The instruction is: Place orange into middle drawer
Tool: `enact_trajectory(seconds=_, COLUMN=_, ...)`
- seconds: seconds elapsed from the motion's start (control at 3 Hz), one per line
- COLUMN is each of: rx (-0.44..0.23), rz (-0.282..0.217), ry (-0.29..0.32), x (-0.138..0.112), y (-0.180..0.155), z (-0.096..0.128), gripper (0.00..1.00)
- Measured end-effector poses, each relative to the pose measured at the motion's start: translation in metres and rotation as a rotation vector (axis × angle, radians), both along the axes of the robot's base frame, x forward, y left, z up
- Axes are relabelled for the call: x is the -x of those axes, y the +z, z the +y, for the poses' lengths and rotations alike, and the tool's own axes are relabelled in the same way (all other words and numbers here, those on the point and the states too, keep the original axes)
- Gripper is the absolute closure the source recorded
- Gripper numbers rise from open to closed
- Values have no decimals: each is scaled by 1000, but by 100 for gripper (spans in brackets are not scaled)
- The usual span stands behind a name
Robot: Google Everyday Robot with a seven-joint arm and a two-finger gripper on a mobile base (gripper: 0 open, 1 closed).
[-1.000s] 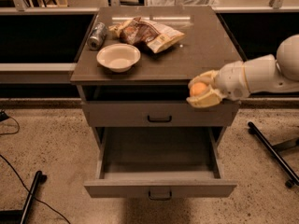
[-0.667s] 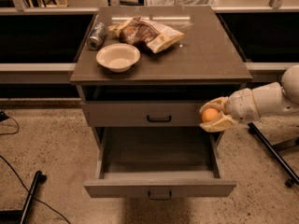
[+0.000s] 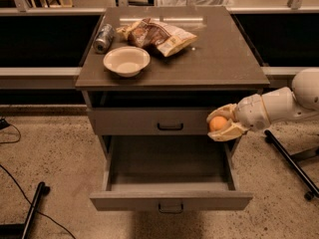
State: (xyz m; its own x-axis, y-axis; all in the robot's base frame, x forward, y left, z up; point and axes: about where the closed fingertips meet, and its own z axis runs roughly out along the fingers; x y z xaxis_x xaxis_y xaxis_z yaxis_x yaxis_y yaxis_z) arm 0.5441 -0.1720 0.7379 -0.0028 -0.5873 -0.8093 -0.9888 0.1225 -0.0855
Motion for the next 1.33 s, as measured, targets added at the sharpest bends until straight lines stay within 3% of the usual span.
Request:
enact_trajectory(seconds=0.33, rx=-64, rz=24, ry=45, x=0, y=-61, z=24, gripper=100)
enact_trajectory(seconds=0.67, rx=-125, rz=8, ry=1, x=-6, y=-142, z=44, gripper=100)
enact_trajectory(seconds=1.0, rx=-125, rz=8, ry=1, x=-6, y=-142, z=44, gripper=100)
enact_trajectory(seconds=1.33, rx=-90, rz=11, ry=-30, x=-18, y=-175, z=51, gripper=100)
